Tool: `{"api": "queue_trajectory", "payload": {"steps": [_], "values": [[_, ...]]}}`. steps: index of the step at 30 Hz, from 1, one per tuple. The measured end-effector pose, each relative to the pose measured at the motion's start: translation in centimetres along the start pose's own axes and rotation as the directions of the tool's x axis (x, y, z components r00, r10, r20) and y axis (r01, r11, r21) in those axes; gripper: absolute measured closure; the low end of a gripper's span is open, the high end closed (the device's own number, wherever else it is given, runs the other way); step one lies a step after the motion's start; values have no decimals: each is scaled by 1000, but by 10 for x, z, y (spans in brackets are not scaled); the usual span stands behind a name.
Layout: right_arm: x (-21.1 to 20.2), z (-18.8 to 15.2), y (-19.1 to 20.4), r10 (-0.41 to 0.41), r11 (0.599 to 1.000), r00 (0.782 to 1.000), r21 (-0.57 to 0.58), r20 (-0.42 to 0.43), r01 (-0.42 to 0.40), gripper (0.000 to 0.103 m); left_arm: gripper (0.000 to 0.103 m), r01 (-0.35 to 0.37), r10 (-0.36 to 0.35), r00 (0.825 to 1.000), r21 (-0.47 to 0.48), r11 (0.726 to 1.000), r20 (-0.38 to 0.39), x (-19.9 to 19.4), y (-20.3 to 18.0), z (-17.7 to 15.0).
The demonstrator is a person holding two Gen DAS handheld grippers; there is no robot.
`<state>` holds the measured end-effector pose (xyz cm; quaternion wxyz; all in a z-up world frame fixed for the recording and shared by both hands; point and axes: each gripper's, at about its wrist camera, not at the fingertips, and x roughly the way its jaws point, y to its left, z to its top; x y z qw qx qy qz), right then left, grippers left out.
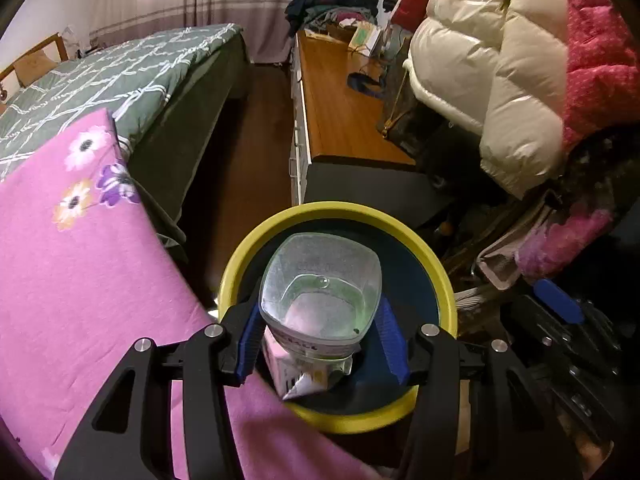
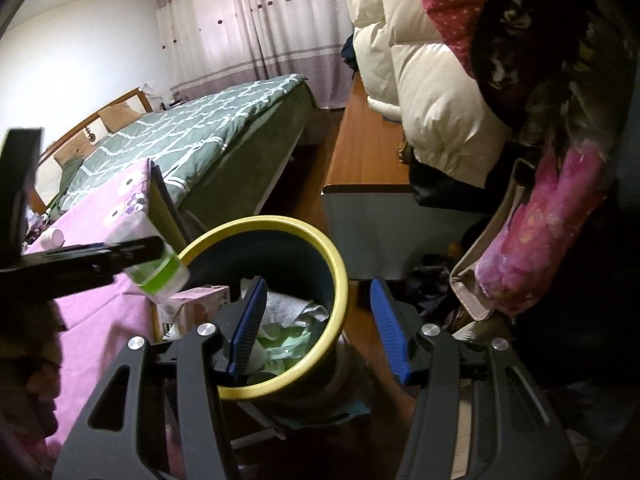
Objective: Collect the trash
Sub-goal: 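Carry the small bottle over the bin and open the left tool, then reach the right tool to the brown plastic tray and grasp it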
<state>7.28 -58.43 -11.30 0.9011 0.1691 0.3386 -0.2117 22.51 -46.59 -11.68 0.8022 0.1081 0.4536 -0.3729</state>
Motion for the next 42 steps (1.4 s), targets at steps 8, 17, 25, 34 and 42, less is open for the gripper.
{"api": "queue_trajectory", "payload": {"steps": [8,17,25,34,42], "values": [[3,0,11,-5,1000,1000,-20,-8,5,51,17,11,-7,994,-44,999,107,-34,29,4],[11,5,69,72,991,997,-108,-24,-74,51,9,-134,194,933,-210,969,303,-150,152,-41],[24,10,186,202,942,977,-258,-69,-213,51,8,-320,508,815,-514,796,278,-229,312,-133],[31,0,348,375,825,912,-389,-167,-410,48,8,-439,694,707,-685,582,135,-256,440,-207],[53,-6,477,405,762,884,-448,-235,-468,29,8,-378,648,757,-751,541,85,-235,467,-232]]}}
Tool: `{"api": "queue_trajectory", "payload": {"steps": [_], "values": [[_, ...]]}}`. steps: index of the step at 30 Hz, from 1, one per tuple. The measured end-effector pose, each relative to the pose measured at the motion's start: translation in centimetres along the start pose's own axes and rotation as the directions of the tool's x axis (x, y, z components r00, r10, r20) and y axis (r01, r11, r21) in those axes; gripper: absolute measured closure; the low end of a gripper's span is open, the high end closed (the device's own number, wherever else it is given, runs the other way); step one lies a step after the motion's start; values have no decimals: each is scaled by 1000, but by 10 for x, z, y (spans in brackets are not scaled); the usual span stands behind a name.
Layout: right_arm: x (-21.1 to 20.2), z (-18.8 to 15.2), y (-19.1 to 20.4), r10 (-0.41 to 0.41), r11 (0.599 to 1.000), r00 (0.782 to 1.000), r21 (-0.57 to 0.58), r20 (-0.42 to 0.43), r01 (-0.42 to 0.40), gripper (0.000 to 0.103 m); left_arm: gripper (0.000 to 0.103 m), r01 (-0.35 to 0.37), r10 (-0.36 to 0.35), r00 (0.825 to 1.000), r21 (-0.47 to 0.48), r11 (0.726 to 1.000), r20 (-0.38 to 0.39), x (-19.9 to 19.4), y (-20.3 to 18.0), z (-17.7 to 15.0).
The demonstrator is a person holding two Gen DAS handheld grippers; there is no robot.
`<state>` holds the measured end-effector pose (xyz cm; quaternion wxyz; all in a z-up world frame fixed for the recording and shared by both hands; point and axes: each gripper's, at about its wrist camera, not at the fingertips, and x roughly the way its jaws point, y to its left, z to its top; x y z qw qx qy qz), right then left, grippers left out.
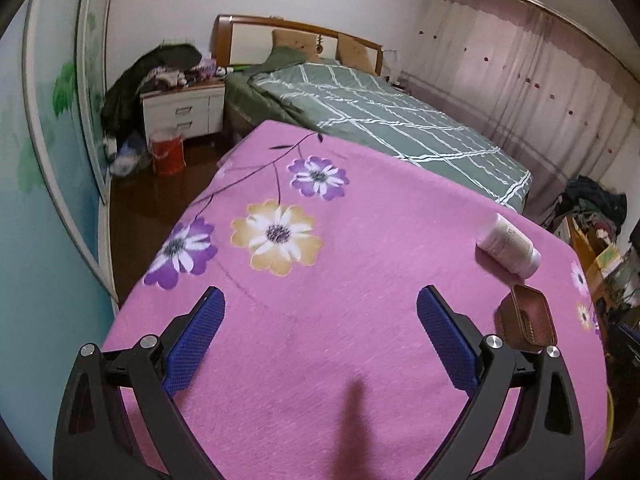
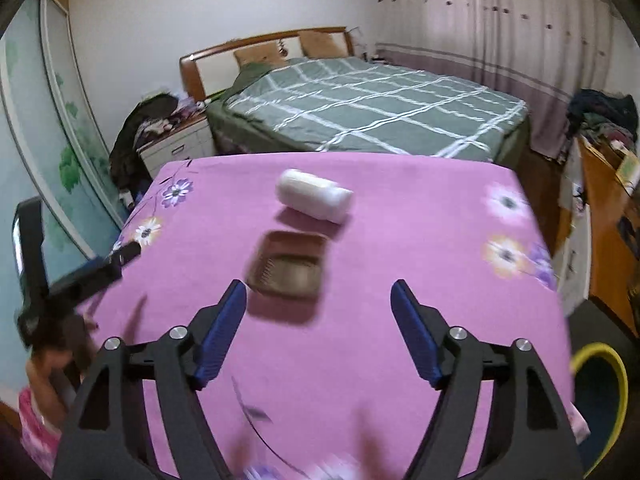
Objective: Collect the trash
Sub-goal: 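Reach the right tool to the brown plastic tray and grasp it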
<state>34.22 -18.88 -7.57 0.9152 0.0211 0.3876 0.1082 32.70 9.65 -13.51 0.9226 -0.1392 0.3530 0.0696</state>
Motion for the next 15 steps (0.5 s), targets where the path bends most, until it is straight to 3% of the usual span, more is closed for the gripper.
{"api": "queue_trajectory", "payload": {"steps": [2,9,15], "values": [[23,11,11,-15,1000,1000,11,-19,15,24,8,-6,6,1000,-7,1000,-4,4,2,-2],[86,26,19,-121,992,987,26,-109,125,23,8,16,-16,1000,-18,1000,-22,4,0,-5],[113,20,19,-140,989,974,25,-178,147,23,8,30,-31,999,-16,999,-34,7,-3,-5]]}}
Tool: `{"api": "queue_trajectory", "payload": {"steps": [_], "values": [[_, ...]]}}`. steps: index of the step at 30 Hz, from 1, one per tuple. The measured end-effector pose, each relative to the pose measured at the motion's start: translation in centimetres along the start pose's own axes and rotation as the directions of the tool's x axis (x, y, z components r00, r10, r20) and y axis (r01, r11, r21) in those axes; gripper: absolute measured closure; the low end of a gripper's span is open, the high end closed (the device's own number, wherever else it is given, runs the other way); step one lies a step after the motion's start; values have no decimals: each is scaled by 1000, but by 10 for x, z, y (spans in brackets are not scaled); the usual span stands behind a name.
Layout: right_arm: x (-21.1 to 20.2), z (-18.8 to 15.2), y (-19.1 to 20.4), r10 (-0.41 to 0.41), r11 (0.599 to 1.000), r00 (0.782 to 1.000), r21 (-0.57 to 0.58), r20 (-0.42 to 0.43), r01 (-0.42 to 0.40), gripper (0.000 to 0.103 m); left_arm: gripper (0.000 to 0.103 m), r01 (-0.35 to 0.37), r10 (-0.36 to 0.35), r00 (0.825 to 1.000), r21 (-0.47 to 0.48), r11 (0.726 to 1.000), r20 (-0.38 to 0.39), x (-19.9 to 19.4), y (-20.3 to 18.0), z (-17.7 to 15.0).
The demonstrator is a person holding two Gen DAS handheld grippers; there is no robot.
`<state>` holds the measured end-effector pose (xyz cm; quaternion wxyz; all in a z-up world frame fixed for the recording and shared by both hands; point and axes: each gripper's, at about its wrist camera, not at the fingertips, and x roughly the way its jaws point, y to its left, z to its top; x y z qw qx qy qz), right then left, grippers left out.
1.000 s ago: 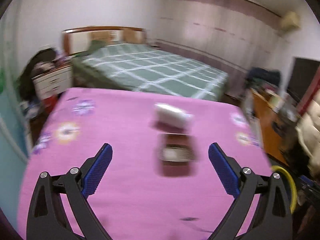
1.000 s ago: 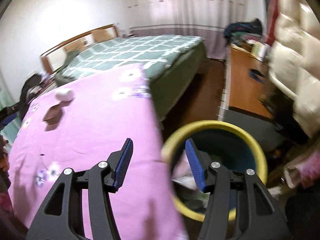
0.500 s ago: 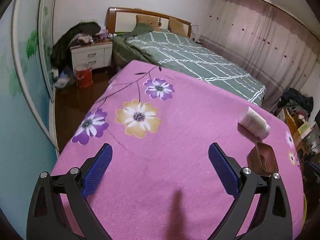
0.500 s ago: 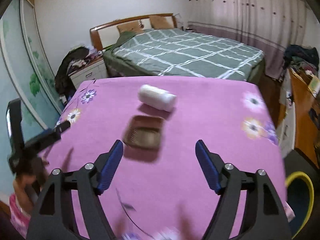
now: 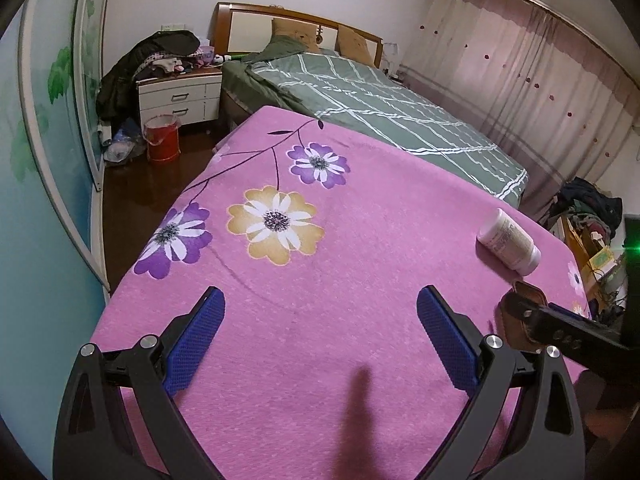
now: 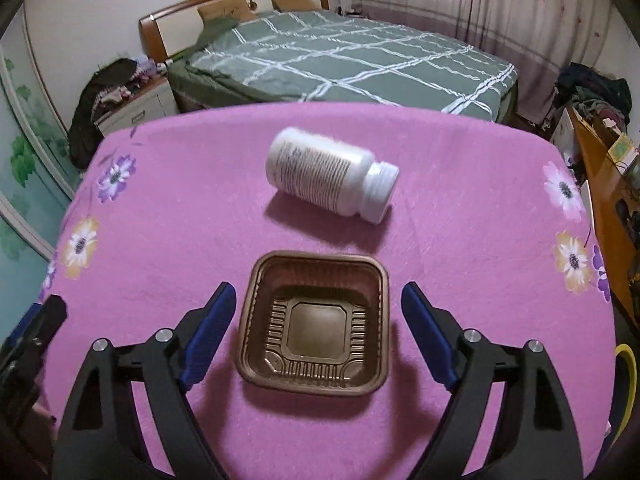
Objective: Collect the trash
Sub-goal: 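Reach the right tool to the brown plastic tray and grasp it, then carry the brown tray over the bin and open the right tool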
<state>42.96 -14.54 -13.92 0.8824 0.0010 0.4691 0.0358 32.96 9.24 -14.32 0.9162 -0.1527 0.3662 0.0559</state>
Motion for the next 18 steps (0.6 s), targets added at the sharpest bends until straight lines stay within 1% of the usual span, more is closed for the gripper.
{"api": "queue_trajectory", "payload": {"steps": [1,2,3,6,10,15,16,18], "values": [[2,-2,0,-3,1000,1000,1,-3,3,25,8,1,-1,1000,3,1000,1,-1,-1,0],[4,-3,0,-4,1000,1000,3,-10,4,35,8,3,-3,1000,7,1000,3,-1,-2,0],[5,-4,-1,-2,1000,1000,6,-17,2,37,8,4,-4,1000,11,1000,5,-1,-3,-1],[-2,-10,-4,2,1000,1000,7,-4,-2,38,8,9,-9,1000,17,1000,5,-2,-5,0],[-27,-22,-23,17,1000,999,23,32,-17,38,8,15,-16,1000,26,1000,6,-3,-8,-1],[-66,-46,-71,-7,998,997,65,82,2,37,8,19,-20,1000,41,999,13,-6,-12,-2],[-76,-56,-90,-19,996,996,93,91,11,37,8,20,-20,1000,44,999,14,-7,-12,-2],[-88,-69,-113,-41,991,994,134,99,27,37,8,21,-22,1000,50,999,19,-8,-14,-3]]}}
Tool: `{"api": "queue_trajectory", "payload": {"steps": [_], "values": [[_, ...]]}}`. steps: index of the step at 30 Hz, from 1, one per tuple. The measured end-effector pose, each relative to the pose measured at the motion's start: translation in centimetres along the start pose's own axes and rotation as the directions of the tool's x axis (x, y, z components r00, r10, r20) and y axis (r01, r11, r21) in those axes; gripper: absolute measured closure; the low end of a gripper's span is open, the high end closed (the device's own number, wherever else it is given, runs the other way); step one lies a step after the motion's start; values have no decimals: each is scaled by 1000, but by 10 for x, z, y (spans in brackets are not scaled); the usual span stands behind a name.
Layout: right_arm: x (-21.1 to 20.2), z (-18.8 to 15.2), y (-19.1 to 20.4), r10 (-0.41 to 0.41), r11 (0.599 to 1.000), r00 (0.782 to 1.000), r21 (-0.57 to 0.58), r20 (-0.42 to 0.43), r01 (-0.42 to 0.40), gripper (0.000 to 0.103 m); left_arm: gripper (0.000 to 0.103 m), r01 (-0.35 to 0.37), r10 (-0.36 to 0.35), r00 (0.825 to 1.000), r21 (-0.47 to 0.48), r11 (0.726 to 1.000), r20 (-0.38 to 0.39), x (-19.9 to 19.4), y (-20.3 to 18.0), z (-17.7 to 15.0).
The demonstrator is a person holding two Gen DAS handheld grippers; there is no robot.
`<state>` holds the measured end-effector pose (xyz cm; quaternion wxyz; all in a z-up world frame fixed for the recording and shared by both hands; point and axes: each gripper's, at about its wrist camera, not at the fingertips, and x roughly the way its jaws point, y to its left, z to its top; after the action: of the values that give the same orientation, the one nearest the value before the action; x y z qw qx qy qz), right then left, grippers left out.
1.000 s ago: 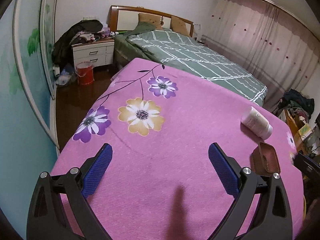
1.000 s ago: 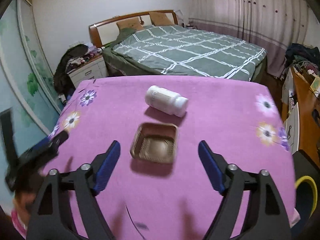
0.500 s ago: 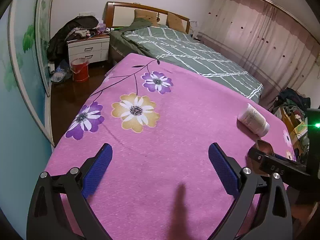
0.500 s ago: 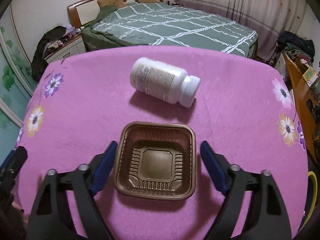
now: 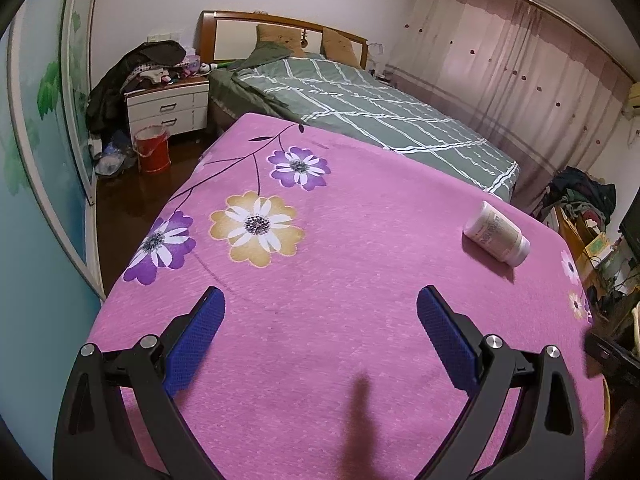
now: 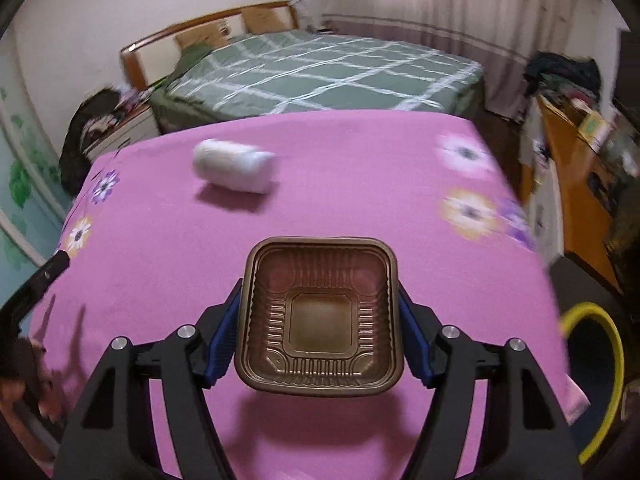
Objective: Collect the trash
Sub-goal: 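Carry the brown tray over the bin and open the right tool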
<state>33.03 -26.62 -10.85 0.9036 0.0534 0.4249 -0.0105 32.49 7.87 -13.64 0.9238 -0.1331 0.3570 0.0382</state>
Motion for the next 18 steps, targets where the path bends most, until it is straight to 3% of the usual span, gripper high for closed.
{"api": "queue_trajectory", "payload": {"steps": [5,11,16,18], "values": [[-38,-29,-89,-124,983,992,138,32,118,37,8,-1,0,1000,12,1000,7,-2,-3,0],[-63,-63,-192,-275,915,961,308,1,261,37,8,-1,0,1000,22,1000,8,-3,-5,-1],[-56,-82,-239,-345,860,936,378,-67,344,35,8,6,-6,1000,37,999,8,-4,-8,-2],[-54,-88,-250,-352,845,933,401,-79,353,29,7,11,-11,1000,44,999,7,-4,-10,-2]]}}
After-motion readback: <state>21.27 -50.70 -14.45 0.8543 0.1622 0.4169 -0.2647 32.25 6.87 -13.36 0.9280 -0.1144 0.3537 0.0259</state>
